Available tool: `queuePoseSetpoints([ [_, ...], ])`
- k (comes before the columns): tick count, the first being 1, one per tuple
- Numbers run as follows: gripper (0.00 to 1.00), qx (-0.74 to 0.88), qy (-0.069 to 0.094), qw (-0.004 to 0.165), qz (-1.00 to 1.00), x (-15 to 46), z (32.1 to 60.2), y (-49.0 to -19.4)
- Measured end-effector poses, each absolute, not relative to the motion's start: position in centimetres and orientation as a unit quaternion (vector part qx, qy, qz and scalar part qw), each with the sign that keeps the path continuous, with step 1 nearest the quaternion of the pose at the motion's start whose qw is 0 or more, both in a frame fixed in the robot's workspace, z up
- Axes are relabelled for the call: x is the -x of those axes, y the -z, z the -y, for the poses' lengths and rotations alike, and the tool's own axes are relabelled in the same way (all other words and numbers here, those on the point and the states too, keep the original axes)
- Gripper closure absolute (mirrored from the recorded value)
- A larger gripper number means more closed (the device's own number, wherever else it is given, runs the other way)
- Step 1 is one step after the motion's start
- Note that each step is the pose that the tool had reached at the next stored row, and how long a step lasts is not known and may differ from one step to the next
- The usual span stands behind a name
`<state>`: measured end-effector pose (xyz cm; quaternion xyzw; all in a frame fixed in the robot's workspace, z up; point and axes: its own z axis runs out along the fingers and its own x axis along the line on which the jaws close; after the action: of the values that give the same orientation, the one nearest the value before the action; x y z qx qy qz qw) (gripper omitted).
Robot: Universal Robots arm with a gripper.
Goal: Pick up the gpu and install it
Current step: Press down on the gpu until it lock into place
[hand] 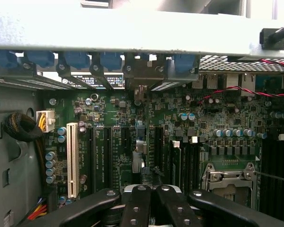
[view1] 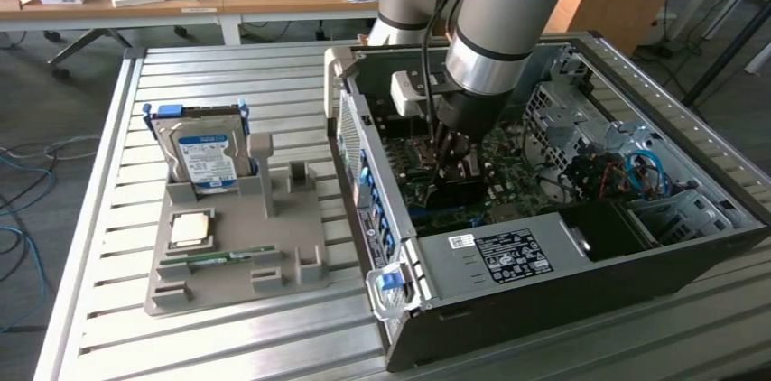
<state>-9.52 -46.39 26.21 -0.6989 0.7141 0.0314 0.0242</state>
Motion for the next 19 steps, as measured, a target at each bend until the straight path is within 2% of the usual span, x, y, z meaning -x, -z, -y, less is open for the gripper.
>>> queuePoseSetpoints([
  [10, 0.89, 0.699, -0.031, 0.024, -0.714, 9.5, 46.4, -26.4],
  [19, 0.89, 0.699, -0.03, 0.022, -0.714, 9.5, 46.4, -28.9],
])
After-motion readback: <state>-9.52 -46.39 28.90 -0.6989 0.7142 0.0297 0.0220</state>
